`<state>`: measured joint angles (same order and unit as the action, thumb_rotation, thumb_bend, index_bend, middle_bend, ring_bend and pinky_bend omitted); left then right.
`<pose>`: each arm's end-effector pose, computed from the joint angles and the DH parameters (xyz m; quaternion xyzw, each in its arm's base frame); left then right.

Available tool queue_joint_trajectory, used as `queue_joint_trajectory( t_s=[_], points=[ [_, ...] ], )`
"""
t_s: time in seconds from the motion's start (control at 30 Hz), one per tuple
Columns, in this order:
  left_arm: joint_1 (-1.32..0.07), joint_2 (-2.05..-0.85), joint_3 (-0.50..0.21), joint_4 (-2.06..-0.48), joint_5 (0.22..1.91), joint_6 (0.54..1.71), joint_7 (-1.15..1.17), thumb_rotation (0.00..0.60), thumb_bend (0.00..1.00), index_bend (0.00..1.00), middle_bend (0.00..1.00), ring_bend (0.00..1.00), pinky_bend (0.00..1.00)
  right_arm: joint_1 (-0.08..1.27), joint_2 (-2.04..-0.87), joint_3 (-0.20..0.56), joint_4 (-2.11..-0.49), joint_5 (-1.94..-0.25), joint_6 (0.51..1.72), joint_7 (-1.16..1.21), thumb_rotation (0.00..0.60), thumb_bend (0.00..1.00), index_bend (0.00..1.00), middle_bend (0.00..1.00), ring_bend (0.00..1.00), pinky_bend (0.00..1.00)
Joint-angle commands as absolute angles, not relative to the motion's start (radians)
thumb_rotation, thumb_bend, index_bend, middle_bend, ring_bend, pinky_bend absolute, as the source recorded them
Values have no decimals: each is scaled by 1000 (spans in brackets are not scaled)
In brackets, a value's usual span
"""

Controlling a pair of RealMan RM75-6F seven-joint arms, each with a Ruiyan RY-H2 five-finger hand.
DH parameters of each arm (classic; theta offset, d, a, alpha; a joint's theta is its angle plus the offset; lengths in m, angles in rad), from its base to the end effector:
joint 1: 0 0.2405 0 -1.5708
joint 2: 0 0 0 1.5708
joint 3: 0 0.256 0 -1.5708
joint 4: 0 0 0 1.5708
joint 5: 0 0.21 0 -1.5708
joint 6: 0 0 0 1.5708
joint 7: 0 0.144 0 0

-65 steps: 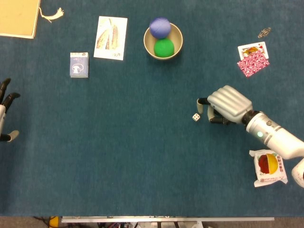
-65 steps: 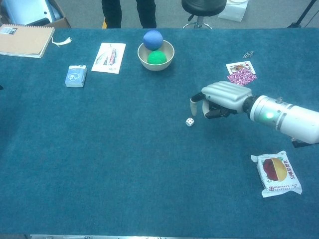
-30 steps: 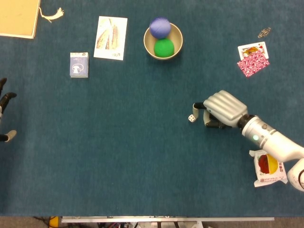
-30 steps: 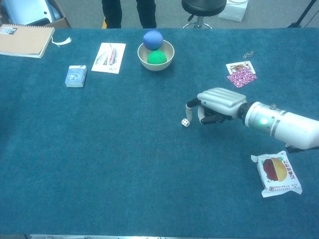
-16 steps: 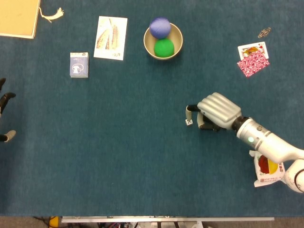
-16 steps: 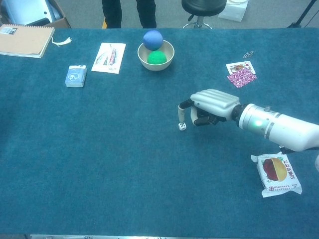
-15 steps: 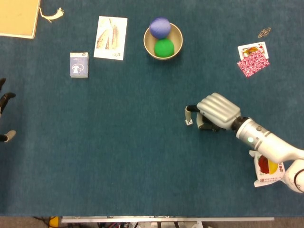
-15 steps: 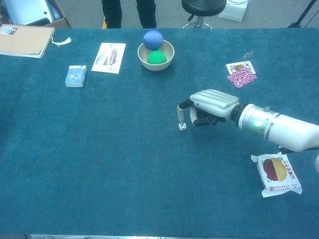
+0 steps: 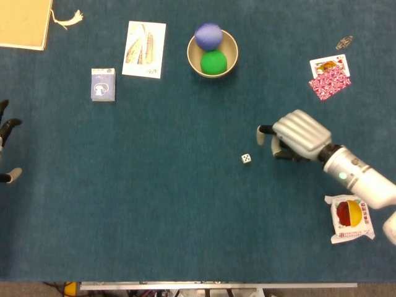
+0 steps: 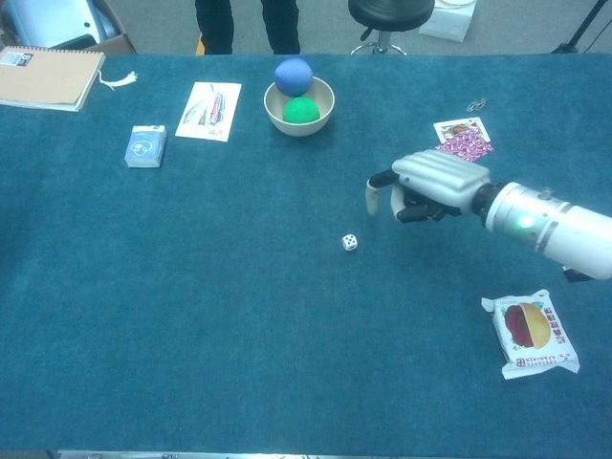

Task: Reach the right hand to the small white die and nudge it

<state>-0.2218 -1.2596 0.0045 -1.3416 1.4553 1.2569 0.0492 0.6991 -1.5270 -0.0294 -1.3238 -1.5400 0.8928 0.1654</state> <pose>-0.3491 0.2171 0.1082 -0.6810 -0.3774 -0.2812 0.5610 -0.1977 -0.3014 -0.0382 0.8045 -0.4013 0.3429 0.2722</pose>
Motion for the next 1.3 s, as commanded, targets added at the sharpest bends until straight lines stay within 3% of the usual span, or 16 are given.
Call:
queue_joint_trajectory(
  t_s=[0.03,0.2,0.3,0.47,0.7,0.77,0.83,0.93,1.0,1.3],
  points=[
    [-227,-1262,3,-1344,1458,1254,53,600,21,215,0,0,237,681,-1493,-34,-1347,-1544,920,146,377,972,464,1000,1000,1000],
    [-248,-1274,-2,-1343,1466,1234,53,600,21,215,0,0,237,639,-1395,-47,-1435,-1539,975,68,413,733,464,984,1000,1000],
    [-266,-1287,-5,-1336,1473,1215,39,600,21,215,0,0,237,608,-1323,-54,-1517,-1527,1010,0,420,618,464,904,999,1000],
    [-297,-1313,-2,-1314,1511,1202,0,600,21,215,0,1,237,555,-1209,-60,-1661,-1495,1068,-105,421,528,463,720,914,1000],
    [-333,-1351,2,-1281,1556,1198,-59,600,22,216,4,5,237,464,-1049,-84,-1857,-1459,1166,-225,422,468,464,499,642,968],
    [-340,-1363,3,-1269,1564,1200,-81,600,21,216,5,6,237,431,-1002,-93,-1914,-1449,1201,-237,424,453,464,480,592,923],
    [-344,-1376,4,-1255,1570,1203,-104,600,21,216,6,6,237,395,-954,-105,-1966,-1454,1243,-245,430,449,464,474,550,805],
    [-349,-1394,5,-1234,1575,1207,-131,600,22,217,6,6,237,336,-895,-129,-2025,-1481,1313,-278,463,449,464,474,519,631],
    [-352,-1401,7,-1224,1579,1209,-141,600,22,216,6,6,237,299,-869,-145,-2055,-1507,1358,-299,489,449,465,474,511,579],
    [-351,-1419,13,-1194,1571,1217,-169,600,21,216,6,6,237,162,-816,-188,-2109,-1590,1482,-328,551,450,481,474,508,554]
  ],
)
